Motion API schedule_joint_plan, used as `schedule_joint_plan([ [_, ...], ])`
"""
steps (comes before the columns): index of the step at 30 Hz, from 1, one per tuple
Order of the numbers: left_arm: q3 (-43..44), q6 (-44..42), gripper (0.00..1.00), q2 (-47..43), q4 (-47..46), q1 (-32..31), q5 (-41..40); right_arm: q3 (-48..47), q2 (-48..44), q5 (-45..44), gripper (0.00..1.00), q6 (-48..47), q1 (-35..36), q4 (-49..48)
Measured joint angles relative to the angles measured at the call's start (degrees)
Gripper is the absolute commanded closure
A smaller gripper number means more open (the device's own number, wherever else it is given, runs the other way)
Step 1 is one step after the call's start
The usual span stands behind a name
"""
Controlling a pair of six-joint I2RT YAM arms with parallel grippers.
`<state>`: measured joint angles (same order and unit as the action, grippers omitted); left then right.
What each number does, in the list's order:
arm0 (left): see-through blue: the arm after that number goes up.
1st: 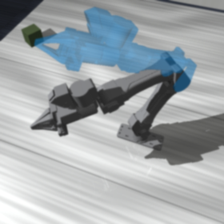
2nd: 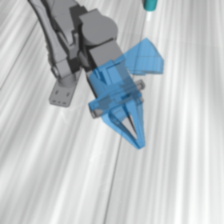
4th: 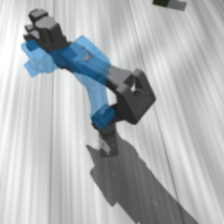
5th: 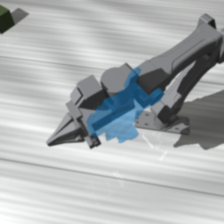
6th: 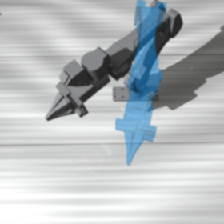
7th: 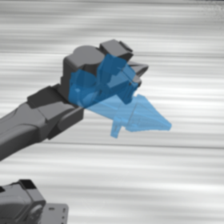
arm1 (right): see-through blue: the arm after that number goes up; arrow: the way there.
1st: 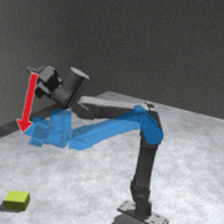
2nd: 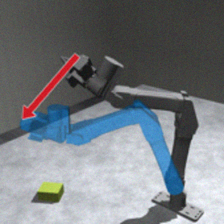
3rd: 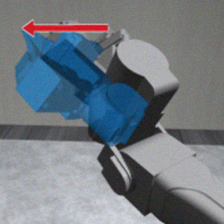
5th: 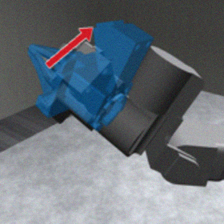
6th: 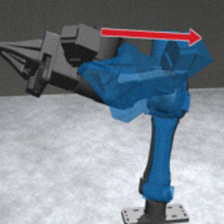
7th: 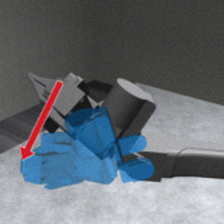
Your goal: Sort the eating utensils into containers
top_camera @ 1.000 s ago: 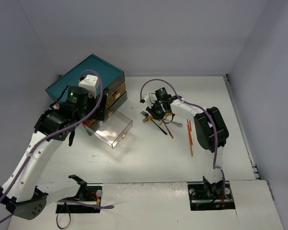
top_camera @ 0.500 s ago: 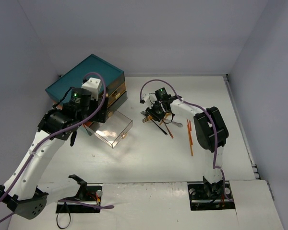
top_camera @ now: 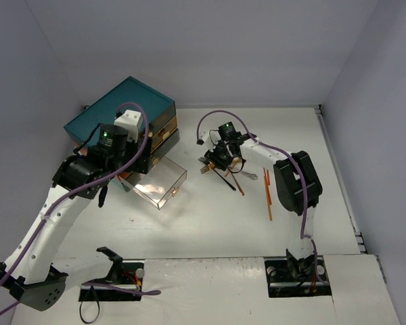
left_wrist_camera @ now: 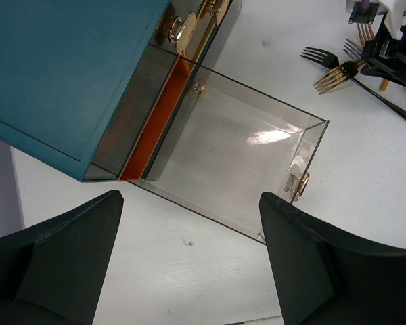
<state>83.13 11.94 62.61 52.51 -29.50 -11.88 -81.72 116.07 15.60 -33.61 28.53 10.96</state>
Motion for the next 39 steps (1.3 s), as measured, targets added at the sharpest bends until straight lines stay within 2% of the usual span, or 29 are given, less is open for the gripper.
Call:
schedule_joint_plan([
  [17, 0.0, -0.9, 0.2, -0.5, 0.7, 0.0, 0.0, -1.3, 2.8, 2.1, 0.58, -0.8, 0.0, 0.0],
  [21, 0.0, -0.9, 0.2, -0.7, 1.1, 0.0, 0.0, -1.2, 2.8, 2.7, 0.64, -0.7, 0.0, 0.0],
  [25, 0.0, -0.9, 0.2, -0.9, 1.3, 0.0, 0.0, -0.4, 2.5, 3.3, 0.79, -0.5, 0.0, -0.4],
  [35, 0.0, -0.8, 0.2, -2.0, 1.4, 0.0, 0.5, 1.6, -3.2, 3.2, 0.98, 0.7, 0.0, 0.8],
  [39, -0.4, -0.7, 0.2, -2.6, 1.4, 0.0, 1.0, 2.2, -7.7, 2.7, 1.0, 1.4, 0.0, 0.8],
])
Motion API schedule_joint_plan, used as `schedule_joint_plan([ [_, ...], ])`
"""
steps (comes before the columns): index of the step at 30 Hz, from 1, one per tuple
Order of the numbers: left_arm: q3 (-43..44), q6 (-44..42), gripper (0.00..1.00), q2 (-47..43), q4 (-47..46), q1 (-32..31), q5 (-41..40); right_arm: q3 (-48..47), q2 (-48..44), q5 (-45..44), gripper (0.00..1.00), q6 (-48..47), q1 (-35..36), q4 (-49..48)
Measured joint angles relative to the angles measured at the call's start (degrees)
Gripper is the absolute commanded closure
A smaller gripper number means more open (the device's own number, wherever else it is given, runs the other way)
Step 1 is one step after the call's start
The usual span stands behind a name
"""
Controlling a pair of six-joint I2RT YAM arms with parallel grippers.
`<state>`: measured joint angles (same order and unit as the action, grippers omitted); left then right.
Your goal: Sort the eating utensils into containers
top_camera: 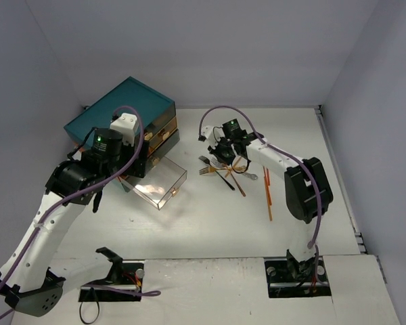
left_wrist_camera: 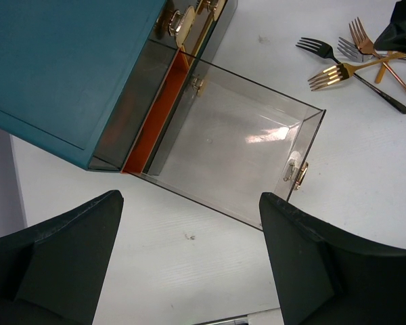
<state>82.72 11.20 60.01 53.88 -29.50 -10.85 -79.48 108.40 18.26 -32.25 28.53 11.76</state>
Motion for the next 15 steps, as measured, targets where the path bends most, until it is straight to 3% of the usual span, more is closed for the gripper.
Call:
schedule_joint_plan([
  [2, -0.1, 0.1, 0.2, -0.1, 0.1, 0.0, 0.3, 0.6, -2.2, -0.1, 0.97, 0.5, 0.0, 0.1],
  [4, -0.1, 0.2, 0.2, -0.2, 0.1, 0.0, 0.5, 1.2, -4.1, -0.2, 0.84, 0.9, 0.0, 0.1],
  [9, -1.0, 0.4, 0.2, -0.5, 0.1, 0.0, 0.9, 2.3, -6.1, -0.2, 0.66, 1.7, 0.0, 0.0],
  [15, -1.7, 0.4, 0.2, -0.4, 0.2, 0.0, 1.6, 3.1, -4.6, -0.2, 0.59, 2.0, 0.0, 0.4],
])
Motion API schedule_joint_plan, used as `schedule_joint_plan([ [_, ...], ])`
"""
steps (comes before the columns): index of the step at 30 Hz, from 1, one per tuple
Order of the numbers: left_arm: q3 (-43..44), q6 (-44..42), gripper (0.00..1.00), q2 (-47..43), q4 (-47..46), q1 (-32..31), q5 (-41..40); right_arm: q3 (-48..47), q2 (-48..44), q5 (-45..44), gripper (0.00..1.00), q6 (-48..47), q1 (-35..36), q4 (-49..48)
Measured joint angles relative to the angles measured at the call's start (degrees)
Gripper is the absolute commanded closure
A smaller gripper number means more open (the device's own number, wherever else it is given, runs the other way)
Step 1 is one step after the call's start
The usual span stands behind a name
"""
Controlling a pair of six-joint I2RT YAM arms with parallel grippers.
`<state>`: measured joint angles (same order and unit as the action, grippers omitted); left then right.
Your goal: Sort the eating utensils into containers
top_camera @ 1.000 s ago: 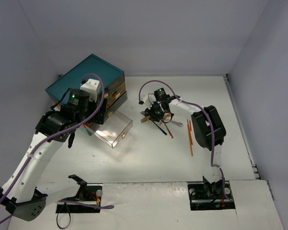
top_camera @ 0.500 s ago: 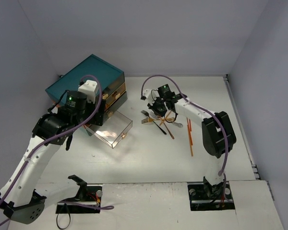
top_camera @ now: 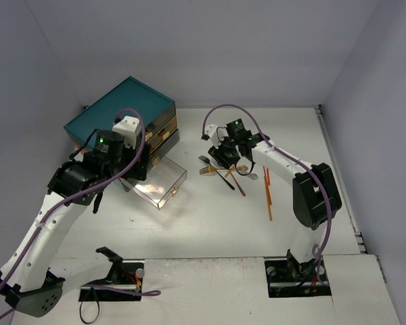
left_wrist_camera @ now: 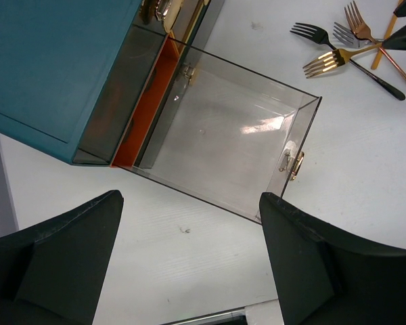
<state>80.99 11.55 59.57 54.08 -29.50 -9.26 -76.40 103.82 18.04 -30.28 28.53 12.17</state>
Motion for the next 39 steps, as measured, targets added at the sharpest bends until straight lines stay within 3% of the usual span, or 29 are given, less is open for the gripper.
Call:
schedule_joint_plan([
  [19, -0.5, -0.5, 0.2, 0.0, 0.0, 0.0, 0.0, -1.1, 10.9, -1.9, 0.69, -2.9, 0.0, -0.2],
  [27, -1.1, -0.5, 0.2, 0.0, 0.0, 0.0, 0.0, -1.7, 11.2, -2.1, 0.85, -3.0, 0.0, -0.2],
  [33, -1.1, -0.5, 0.2, 0.0, 0.0, 0.0, 0.0, -1.7, 11.2, -2.1, 0.88, -3.0, 0.1, -0.3],
  [39, -1.9, -0.5, 0.2, -0.3, -0.1, 0.0, 0.0, -1.7, 11.2, -2.1, 1.0, -3.1, 0.4, -0.4],
])
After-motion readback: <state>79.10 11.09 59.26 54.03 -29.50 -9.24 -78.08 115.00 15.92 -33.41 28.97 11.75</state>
